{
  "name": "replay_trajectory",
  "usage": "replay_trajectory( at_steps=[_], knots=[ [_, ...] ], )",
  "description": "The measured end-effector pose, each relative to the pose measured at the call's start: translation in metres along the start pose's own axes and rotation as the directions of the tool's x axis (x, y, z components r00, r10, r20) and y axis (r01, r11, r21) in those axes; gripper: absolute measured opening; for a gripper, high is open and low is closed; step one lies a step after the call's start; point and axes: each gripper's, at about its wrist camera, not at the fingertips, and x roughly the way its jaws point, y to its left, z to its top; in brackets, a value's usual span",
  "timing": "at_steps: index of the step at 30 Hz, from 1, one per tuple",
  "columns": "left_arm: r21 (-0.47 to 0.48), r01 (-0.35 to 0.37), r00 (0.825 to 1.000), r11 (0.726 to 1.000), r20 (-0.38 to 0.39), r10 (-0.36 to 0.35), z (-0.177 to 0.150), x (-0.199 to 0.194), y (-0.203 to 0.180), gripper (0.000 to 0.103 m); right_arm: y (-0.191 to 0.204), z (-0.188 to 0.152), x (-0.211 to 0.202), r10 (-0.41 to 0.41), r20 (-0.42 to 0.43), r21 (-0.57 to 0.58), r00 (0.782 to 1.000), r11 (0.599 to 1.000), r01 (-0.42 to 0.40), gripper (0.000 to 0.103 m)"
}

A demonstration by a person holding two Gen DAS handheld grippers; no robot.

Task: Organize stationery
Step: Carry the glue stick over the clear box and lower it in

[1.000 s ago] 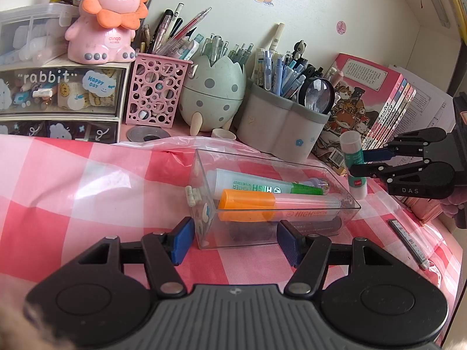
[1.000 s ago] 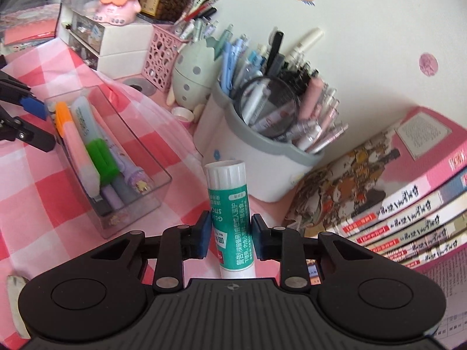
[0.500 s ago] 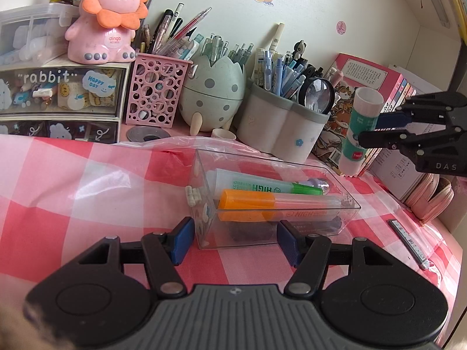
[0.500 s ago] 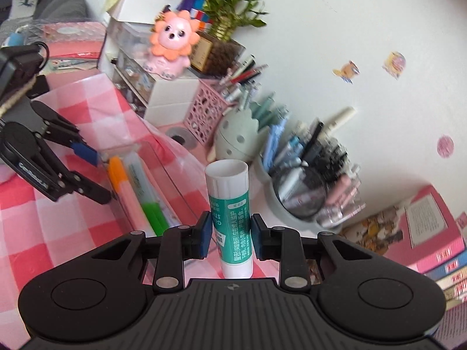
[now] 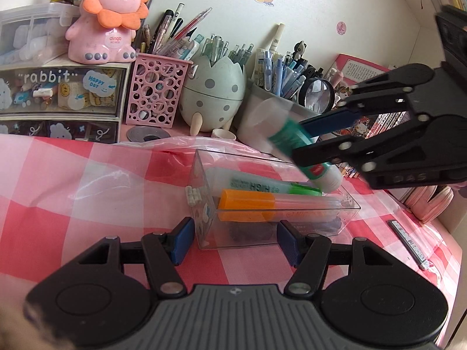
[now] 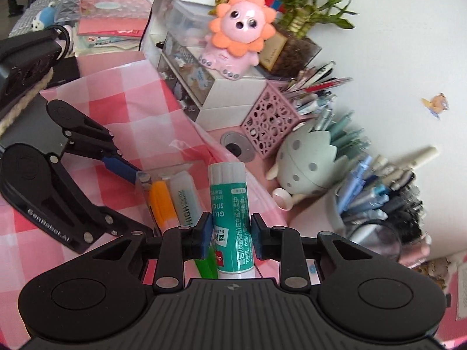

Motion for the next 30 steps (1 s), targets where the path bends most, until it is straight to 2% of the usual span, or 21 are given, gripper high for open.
replay_trajectory(
  at_steps=[8, 12, 14, 15, 18, 23, 30],
  knots=[
    [-0.002, 0.002, 1.000, 1.000, 0.001, -0.002, 0.000, 0.000, -0.001, 0.036, 0.004, 0.008, 0.016, 0.066, -0.004, -0.027, 0.998, 0.997, -0.066, 0.028],
    [-0.002, 0.001, 1.000, 1.000, 0.001, -0.001, 0.000, 0.000, -0.001, 0.036, 0.004, 0.010, 0.016, 0.059, -0.003, -0.028, 0.998, 0.998, -0.059, 0.029],
    [-0.003, 0.002, 1.000, 1.000, 0.001, -0.002, 0.000, 0.000, -0.001, 0.036, 0.004, 0.009, 0.014, 0.045, 0.003, -0.027, 0.999, 0.999, -0.045, 0.036],
    [-0.002, 0.001, 1.000, 1.000, 0.001, -0.001, 0.000, 0.000, -0.001, 0.036, 0.003, 0.009, 0.012, 0.045, 0.006, -0.026, 0.999, 0.999, -0.045, 0.036],
    [-0.002, 0.001, 1.000, 1.000, 0.001, -0.001, 0.000, 0.000, -0.001, 0.036, 0.002, 0.007, 0.007, 0.066, 0.006, -0.025, 0.998, 0.998, -0.066, 0.033],
    [-0.002, 0.001, 1.000, 1.000, 0.001, -0.001, 0.000, 0.000, -0.001, 0.036, 0.000, 0.004, 0.005, 0.029, 0.000, -0.029, 1.000, 0.999, -0.029, 0.027],
    [-0.002, 0.002, 1.000, 1.000, 0.001, -0.002, 0.000, 0.000, 0.000, 0.036, -0.007, -0.002, -0.003, 0.013, 0.017, 0.021, 1.000, 1.000, -0.014, 0.028]
  ],
)
